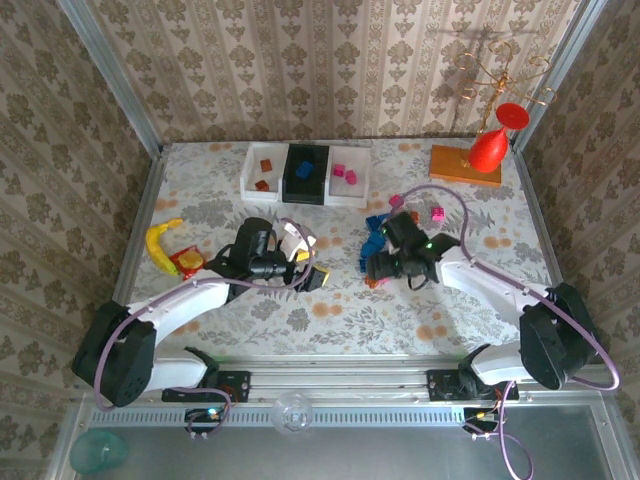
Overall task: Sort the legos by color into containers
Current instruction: Pick up the lego from the center of the table.
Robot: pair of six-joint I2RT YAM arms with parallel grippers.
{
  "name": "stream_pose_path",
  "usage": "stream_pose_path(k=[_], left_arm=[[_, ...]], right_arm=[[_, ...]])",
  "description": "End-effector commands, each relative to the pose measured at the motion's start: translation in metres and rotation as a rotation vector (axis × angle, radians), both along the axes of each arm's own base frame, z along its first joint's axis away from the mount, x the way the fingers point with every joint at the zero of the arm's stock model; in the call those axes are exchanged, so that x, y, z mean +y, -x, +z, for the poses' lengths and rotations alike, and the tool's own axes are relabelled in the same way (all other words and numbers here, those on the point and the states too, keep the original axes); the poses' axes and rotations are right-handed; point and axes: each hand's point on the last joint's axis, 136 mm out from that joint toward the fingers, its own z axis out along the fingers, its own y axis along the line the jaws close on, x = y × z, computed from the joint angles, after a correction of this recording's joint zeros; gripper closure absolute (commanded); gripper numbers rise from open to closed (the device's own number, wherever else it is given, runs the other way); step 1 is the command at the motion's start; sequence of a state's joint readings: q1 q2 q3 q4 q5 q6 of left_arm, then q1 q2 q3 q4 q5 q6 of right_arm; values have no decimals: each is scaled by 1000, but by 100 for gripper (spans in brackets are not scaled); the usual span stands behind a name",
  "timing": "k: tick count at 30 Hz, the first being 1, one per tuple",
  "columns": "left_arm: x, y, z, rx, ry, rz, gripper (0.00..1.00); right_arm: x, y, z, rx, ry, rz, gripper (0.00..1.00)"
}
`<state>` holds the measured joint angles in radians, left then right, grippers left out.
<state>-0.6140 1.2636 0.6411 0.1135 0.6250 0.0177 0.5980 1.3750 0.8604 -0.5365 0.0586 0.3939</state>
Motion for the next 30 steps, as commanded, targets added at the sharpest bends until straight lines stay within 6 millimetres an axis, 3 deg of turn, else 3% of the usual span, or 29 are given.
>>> stream_pose_path(k=[1,4,7,16,30], left_arm=[[4,10,9,-71,8,-49,18],[13,2,8,-97,-8,13,18],[18,0,9,-108,-1,38,18],[27,0,13,-124,6,76,18],[33,-5,11,-139,-8,116,18]], right_arm=[[20,25,-14,66,-37,23,24],[40,29,-33,76,-64,23,30],[46,21,-42,57,-52,3,35],[40,-16,-47,-72,25,-100,41],[56,-42,-53,-130,12,-106,51]])
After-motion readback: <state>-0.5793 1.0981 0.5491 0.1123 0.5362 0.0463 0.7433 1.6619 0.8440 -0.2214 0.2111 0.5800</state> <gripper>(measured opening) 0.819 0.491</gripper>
